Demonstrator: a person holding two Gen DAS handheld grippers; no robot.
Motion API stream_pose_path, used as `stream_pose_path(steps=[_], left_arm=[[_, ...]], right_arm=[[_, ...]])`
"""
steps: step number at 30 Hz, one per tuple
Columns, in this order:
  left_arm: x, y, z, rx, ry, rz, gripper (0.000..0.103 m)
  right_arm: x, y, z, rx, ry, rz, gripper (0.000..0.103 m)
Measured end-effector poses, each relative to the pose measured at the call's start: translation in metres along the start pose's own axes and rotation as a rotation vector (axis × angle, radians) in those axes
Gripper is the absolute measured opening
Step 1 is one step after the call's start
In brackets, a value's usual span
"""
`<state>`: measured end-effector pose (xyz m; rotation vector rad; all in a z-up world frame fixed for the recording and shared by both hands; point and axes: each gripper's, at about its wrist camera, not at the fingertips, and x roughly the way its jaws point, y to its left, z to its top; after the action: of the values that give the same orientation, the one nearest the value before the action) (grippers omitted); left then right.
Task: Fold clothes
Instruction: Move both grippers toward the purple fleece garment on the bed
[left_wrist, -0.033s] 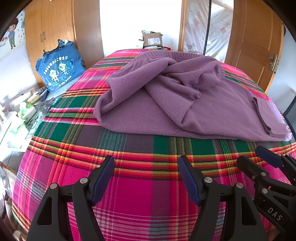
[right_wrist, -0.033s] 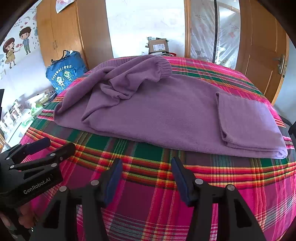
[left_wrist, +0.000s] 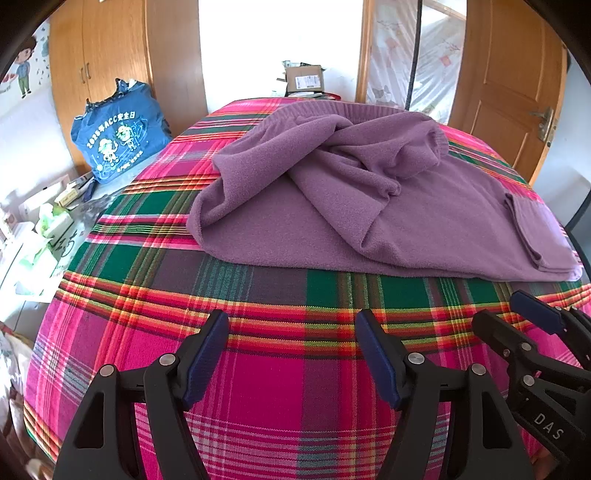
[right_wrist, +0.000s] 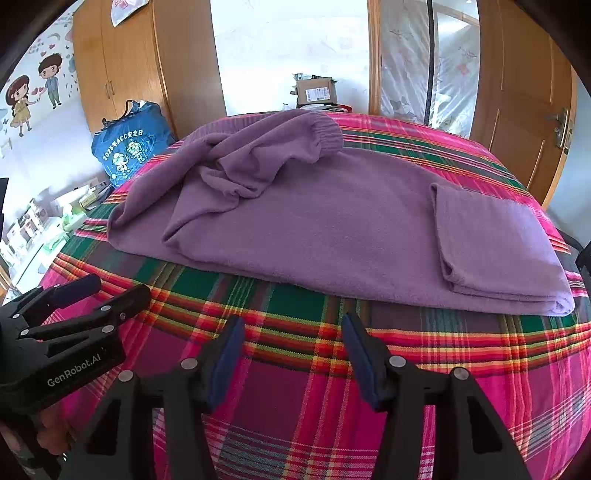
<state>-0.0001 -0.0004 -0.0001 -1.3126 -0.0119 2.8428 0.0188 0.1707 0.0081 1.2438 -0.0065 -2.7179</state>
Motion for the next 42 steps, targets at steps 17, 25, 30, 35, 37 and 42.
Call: stream_pose_path(steps=[17, 25, 30, 35, 37, 42], left_arm=[[0.001, 0.002, -0.002, 0.000, -0.010, -0.010, 0.073], [-0.001, 0.016, 0.003, -0.067, 0.019, -0.083, 0.073], [-0.001, 0.027, 0.008, -0.122, 0.045, -0.139, 0.073], [-0.007, 0.028, 0.018, -0.106, 0.029, -0.145, 0.073], [-0.010, 0.028, 0.024, -0.112, 0.023, -0.161, 0.073], [-0.013, 0.025, 0.039, -0.102, 0.015, -0.181, 0.073]], right_arm=[[0.002, 0.003, -0.002, -0.023, 0.006, -0.021, 0.057], [0.004, 0.009, -0.001, -0.058, 0.018, -0.034, 0.064], [0.006, 0.013, -0.001, -0.074, 0.024, -0.025, 0.069], [0.004, 0.009, -0.001, -0.078, 0.017, -0.008, 0.054], [-0.001, 0.000, 0.000, -0.036, -0.008, 0.009, 0.044], [-0.023, -0.024, 0.013, 0.000, -0.095, -0.016, 0.044]])
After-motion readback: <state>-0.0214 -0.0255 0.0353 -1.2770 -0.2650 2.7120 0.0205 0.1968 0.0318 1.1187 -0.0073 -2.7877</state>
